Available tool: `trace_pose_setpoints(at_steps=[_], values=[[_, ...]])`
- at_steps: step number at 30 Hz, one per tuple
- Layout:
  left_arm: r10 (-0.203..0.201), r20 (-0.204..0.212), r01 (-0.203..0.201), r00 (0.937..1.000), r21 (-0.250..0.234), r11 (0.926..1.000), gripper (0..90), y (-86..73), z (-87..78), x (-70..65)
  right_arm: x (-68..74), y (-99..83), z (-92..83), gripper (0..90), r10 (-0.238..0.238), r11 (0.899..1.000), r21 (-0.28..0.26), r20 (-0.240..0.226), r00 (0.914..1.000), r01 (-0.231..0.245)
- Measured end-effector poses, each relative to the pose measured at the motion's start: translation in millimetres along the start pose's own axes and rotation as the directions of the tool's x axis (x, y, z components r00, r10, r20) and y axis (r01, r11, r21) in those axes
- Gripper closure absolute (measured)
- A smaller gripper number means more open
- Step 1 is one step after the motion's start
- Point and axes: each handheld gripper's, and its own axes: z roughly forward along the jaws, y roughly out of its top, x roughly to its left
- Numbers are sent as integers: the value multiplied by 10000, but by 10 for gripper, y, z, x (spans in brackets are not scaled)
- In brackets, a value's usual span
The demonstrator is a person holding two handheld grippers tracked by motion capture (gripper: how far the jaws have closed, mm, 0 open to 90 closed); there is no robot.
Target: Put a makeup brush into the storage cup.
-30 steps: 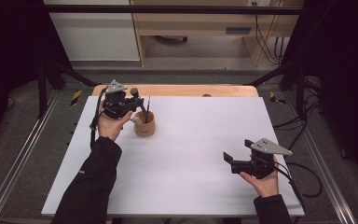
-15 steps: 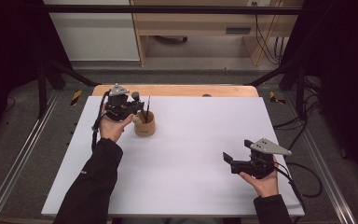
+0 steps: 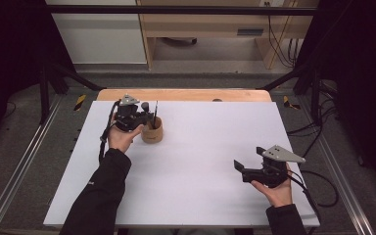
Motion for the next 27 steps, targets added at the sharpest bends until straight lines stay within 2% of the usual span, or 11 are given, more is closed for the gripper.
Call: trace_pose_setpoints(at_steps=[14, 27], values=[[-35, 77, 33, 10000, 314, 9995, 770, -114, 116, -26, 5, -3, 8, 61, -19, 10000, 34, -14, 10000, 19], [252, 64, -255, 9997, 602, 9979, 764, -162, 184, -78, 10, -6, 14, 61, -38, 10000, 59, -27, 10000, 38]])
